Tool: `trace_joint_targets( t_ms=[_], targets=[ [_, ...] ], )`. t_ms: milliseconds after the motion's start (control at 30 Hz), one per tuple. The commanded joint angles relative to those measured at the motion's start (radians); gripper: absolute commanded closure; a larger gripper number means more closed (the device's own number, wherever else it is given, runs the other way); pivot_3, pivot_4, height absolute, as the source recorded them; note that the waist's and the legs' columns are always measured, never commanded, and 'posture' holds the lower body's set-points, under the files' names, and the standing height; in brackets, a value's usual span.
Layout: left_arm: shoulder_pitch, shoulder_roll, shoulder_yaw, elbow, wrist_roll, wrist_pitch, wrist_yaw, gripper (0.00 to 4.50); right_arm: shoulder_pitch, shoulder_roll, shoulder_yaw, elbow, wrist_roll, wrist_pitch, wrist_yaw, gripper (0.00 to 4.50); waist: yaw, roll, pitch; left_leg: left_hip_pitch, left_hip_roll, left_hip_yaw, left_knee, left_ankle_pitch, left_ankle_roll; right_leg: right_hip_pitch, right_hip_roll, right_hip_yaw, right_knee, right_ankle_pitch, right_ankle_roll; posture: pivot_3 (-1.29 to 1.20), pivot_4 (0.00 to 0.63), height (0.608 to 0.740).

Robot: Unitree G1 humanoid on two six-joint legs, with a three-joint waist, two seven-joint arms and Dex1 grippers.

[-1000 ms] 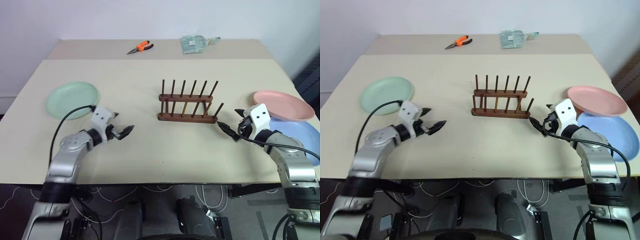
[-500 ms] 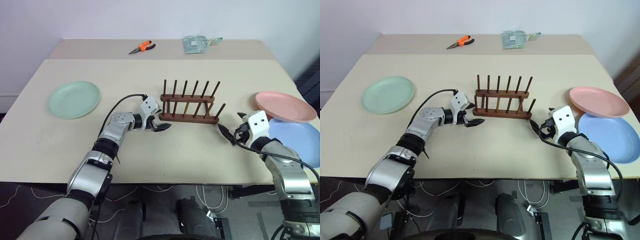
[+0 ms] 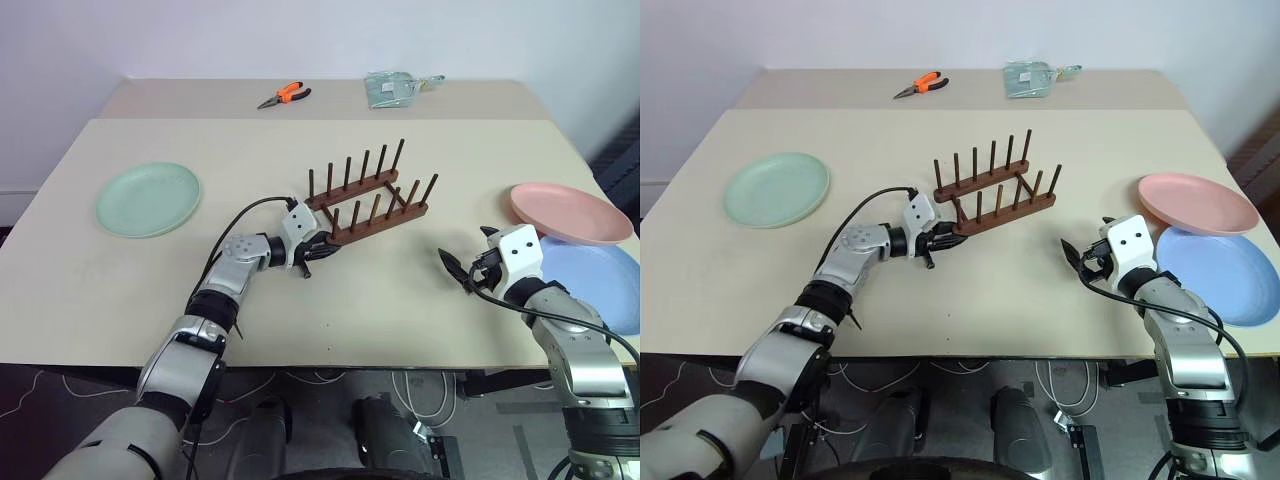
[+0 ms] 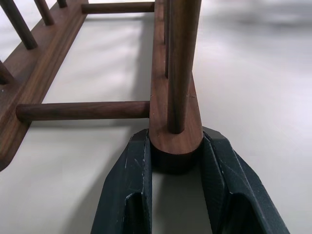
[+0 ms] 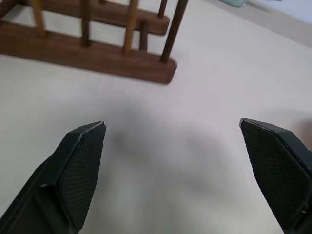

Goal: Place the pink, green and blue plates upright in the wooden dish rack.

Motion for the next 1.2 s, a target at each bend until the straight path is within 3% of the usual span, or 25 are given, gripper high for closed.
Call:
trace_joint_targets(
  t_ms=[33,100,300,333,400,467,567,633,767,1000,1200],
  targets=[
    [0.11,0.076,-0.017,-0.244,-0.056,0.049,-0.13,3.77,0.004,-0.031,-0.036,0.014,-0.015,-0.023,0.007,0.0,-0.002,0.0,0.0,0.0,0.0,0.0,0.0,0.0,0.0,0.0,0.0,0.0,0.0,0.0,0.0,0.0,0.15,0.74],
    [0.153,0.126,-0.02,-0.327,-0.072,0.089,-0.185,3.77,0.017,-0.045,-0.045,0.029,-0.025,-0.028,0.01,0.0,0.0,0.0,0.0,0.0,0.0,0.0,-0.001,0.0,0.0,-0.001,0.0,0.0,0.001,0.0,0.0,0.0,0.15,0.74],
    [0.176,0.202,0.007,-0.353,-0.05,0.102,-0.14,0.75,0.056,-0.083,-0.073,0.043,-0.03,-0.035,0.035,0.0,0.006,0.0,0.0,0.0,0.0,0.0,0.001,0.0,0.0,0.001,0.0,0.0,0.0,0.0,-0.001,0.0,0.15,0.74],
    [0.182,0.225,0.012,-0.349,-0.033,0.107,-0.119,0.23,0.063,-0.088,-0.071,0.033,-0.019,-0.034,0.051,0.25,0.005,0.0,0.0,0.0,0.0,0.0,0.002,0.0,0.0,0.001,0.0,0.0,0.0,0.0,-0.001,0.0,0.15,0.74],
    [0.203,0.274,0.021,-0.356,-0.019,0.136,-0.1,0.21,0.078,-0.093,-0.068,0.005,0.005,-0.027,0.084,0.93,0.001,0.0,0.0,0.0,0.0,0.0,0.001,0.0,0.0,0.001,0.0,0.0,0.0,0.0,-0.001,0.0,0.15,0.74],
    [0.245,0.327,0.034,-0.398,-0.038,0.19,-0.119,0.21,0.1,-0.096,-0.052,-0.038,0.03,-0.011,0.128,1.91,-0.008,0.001,0.0,0.001,0.001,0.0,0.0,0.0,0.0,0.001,0.0,0.0,0.001,0.0,-0.001,0.0,0.15,0.74],
    [0.351,0.399,0.047,-0.555,-0.132,0.296,-0.212,1.2,0.13,-0.099,0.003,-0.105,0.041,0.019,0.186,3.48,-0.029,0.001,-0.001,0.004,0.002,0.0,-0.002,0.0,0.0,0.002,0.0,0.0,0.001,0.0,-0.001,0.0,0.15,0.74],
    [0.395,0.412,0.032,-0.645,-0.172,0.342,-0.242,2.18,0.134,-0.1,0.036,-0.126,0.033,0.033,0.207,4.49,-0.027,0.001,-0.001,0.006,0.002,0.001,-0.003,0.0,0.0,0.003,0.0,0.001,0.001,-0.001,-0.002,0.0,0.15,0.74],
    [0.419,0.353,-0.043,-0.744,-0.158,0.398,-0.195,4.16,0.106,-0.078,0.109,-0.126,0.007,0.057,0.209,4.5,-0.01,0.002,-0.001,0.007,0.002,0.002,-0.002,0.0,0.0,0.005,0.0,0.001,0.0,-0.002,-0.005,0.0,0.15,0.74],
    [0.388,0.19,-0.063,-0.652,-0.044,0.367,0.076,4.16,-0.038,0.025,0.235,0.042,-0.143,0.033,0.07,4.5,0.006,0.001,-0.002,0.003,0.001,0.001,0.001,0.0,0.0,0.004,0.0,0.001,-0.001,-0.002,-0.004,0.0,0.15,0.74],
    [0.294,0.124,-0.027,-0.43,0.039,0.311,0.319,4.16,-0.217,0.128,0.267,0.278,-0.244,-0.015,-0.081,4.5,-0.004,-0.001,-0.006,0.017,0.001,0.001,0.001,0.0,0.0,0.015,0.0,0.001,-0.001,-0.002,-0.005,0.0,0.15,0.74]
  ],
)
